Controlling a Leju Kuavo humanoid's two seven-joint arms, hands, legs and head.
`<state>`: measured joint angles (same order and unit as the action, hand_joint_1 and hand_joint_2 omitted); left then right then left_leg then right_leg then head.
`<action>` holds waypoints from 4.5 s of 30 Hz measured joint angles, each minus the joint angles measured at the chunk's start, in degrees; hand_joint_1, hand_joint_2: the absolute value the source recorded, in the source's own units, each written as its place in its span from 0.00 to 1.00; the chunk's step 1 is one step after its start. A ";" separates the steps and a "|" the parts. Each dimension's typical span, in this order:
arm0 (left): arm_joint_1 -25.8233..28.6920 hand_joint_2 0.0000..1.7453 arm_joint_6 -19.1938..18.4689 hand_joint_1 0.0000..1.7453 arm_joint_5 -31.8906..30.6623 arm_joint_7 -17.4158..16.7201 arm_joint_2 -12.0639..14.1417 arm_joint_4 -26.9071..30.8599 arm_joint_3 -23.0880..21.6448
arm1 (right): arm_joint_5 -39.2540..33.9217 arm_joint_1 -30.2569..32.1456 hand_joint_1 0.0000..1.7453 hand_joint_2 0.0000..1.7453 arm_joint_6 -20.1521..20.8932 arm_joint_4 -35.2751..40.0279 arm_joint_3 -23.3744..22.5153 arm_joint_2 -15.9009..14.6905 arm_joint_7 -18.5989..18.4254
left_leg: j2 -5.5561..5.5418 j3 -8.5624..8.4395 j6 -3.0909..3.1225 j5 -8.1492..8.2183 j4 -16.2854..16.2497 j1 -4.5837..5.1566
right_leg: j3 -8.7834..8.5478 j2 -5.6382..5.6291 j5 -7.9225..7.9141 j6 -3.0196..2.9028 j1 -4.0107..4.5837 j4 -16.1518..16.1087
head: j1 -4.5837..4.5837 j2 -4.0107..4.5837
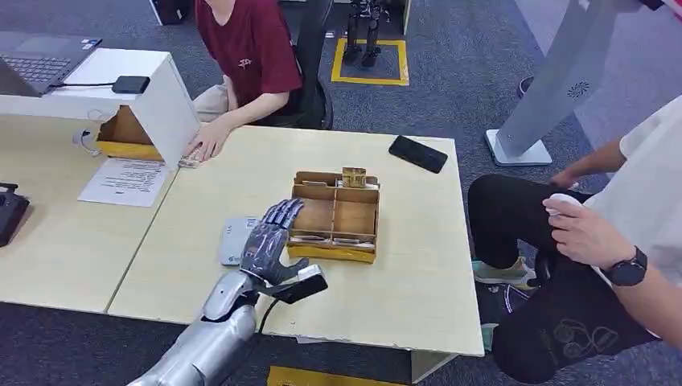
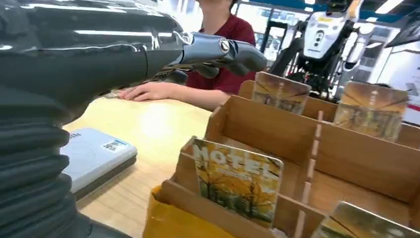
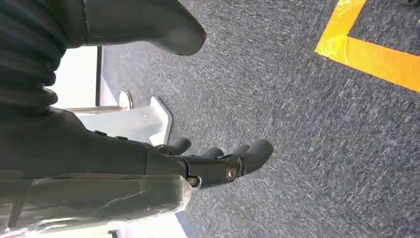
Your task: Pass the card to the sensor for recognition and then transmit it.
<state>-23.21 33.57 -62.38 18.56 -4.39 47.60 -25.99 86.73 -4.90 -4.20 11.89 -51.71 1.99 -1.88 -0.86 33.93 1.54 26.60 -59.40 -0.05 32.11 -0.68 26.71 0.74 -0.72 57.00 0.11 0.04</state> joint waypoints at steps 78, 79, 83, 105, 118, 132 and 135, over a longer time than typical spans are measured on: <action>-1.86 1.00 -5.64 1.00 13.25 9.27 -1.97 -4.28 4.92 | 0.00 -0.08 0.00 1.00 -0.20 0.00 1.44 0.24 0.87 | 0.00 0.02 0.00 0.00 0.00 0.00 | 0.01 0.00 0.00 0.00 0.00 0.00 | 0.02 0.00; -1.87 1.00 -6.19 1.00 13.64 9.35 -1.81 -3.69 4.98 | 0.00 -0.08 0.00 1.00 -0.20 0.00 1.44 0.24 0.94 | 0.00 0.02 0.00 0.00 0.00 0.00 | 0.01 0.00 0.00 0.00 0.00 0.00 | 0.00 0.00; -1.86 1.00 -8.68 1.00 14.97 9.29 -0.57 0.84 5.29 | 0.00 -0.07 0.00 1.00 -0.20 0.00 1.42 0.28 1.14 | 0.00 0.03 0.00 0.00 0.00 -0.01 | 0.01 0.00 0.00 0.00 0.00 0.01 | 0.00 0.00; -3.29 1.00 -11.50 1.00 16.02 5.51 7.28 16.59 9.57 | -0.04 -0.08 0.00 1.00 -0.37 0.00 1.01 0.83 1.70 | 0.00 0.02 -0.06 -0.04 0.01 -0.01 | 0.02 0.00 0.00 -0.01 0.00 0.03 | 0.00 0.00; -7.29 1.00 -10.03 1.00 13.18 3.01 7.69 13.37 11.54 | 0.00 -0.16 0.00 1.00 -0.24 0.00 0.92 0.96 1.68 | 0.00 0.04 -0.01 -0.09 0.00 -0.01 | 0.05 0.01 -0.03 -0.01 0.00 0.02 | 0.00 0.00; -14.72 1.00 -7.52 1.00 11.65 2.03 7.61 1.90 13.79 | 0.00 -0.39 0.00 1.00 -0.20 0.00 1.20 1.29 1.44 | 0.00 0.06 -0.02 -0.18 0.00 -0.01 | 0.07 -0.01 -0.06 -0.03 0.00 0.03 | 0.02 0.00; -15.22 1.00 -7.52 1.00 11.65 2.32 7.47 0.72 13.83 | 0.00 -0.42 0.00 1.00 -0.20 0.00 1.20 1.29 1.44 | 0.00 0.07 -0.02 -0.18 0.00 -0.01 | 0.07 -0.01 -0.06 -0.03 0.00 0.03 | 0.02 0.00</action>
<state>-38.43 26.05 -50.73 20.87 3.08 48.32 -12.15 86.73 -5.32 -4.39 11.89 -50.51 3.28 -0.44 -0.86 34.00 1.52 26.42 -59.39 -0.07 32.18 -0.69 26.65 0.71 -0.72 57.03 0.13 0.04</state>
